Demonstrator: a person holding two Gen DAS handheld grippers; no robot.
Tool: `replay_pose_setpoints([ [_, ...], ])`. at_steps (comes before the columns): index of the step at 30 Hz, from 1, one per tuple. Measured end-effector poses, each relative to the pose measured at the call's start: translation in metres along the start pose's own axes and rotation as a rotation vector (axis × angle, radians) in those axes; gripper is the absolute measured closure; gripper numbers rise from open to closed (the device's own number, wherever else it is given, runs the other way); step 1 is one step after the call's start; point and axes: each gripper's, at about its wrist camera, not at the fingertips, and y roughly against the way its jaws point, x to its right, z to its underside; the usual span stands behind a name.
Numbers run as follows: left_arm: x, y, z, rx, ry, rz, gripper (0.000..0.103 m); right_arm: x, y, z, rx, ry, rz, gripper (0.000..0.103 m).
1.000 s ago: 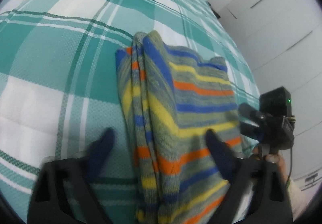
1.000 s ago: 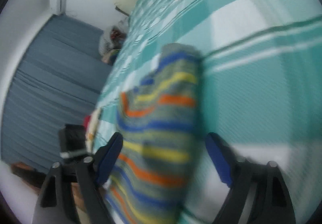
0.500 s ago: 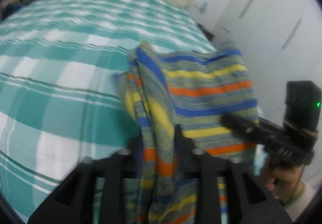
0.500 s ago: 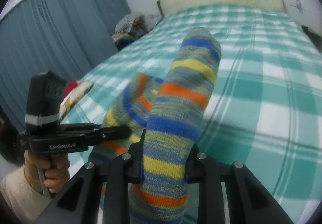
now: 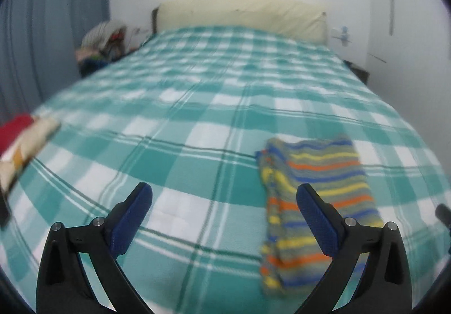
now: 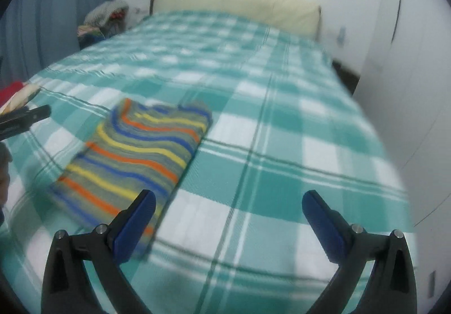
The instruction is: Fold small clothes
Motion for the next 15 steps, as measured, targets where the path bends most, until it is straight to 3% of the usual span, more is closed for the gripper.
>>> replay_pose_setpoints([
  [7, 0.033, 0.067, 0.018, 0.050, -0.086, 0.000, 0.000, -0.022, 0.077, 0.015, 0.071, 0.009, 0.038, 0.001],
  [15, 0.043, 0.081, 0.052, 0.037, -0.071, -0.035, 0.000, -0.036, 0.105, 0.033, 0.100, -0.006, 0.055, 0.001],
])
